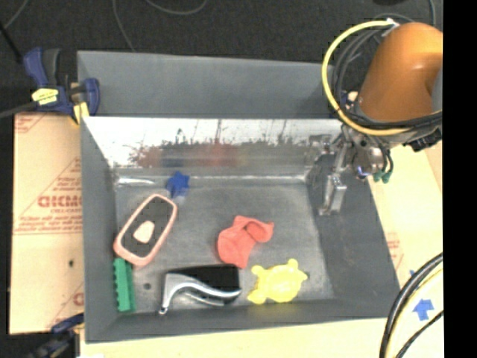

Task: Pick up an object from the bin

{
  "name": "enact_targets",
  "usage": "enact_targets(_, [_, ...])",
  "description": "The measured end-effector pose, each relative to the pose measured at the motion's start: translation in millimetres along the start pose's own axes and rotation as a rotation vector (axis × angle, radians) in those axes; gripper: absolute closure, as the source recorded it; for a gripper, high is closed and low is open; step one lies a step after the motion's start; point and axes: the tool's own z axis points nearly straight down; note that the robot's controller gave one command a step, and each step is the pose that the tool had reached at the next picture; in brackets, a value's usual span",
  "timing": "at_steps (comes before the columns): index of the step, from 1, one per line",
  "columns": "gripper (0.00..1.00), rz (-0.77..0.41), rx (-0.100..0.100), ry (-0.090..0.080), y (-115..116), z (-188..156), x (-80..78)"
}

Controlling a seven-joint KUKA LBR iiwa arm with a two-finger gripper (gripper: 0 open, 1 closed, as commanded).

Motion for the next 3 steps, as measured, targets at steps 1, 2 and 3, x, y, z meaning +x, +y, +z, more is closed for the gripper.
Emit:
enact_targets(1, [0.0, -0.002, 0.002, -0.008, 0.2, -5.0, -1.2])
enact_targets(2, [0.0, 0.06, 0.002, -0.014, 31.5, 29.2, -11.8])
enact_targets(3, [0.0, -0.01, 0.001, -0.009, 56.6, 72.1, 3.1])
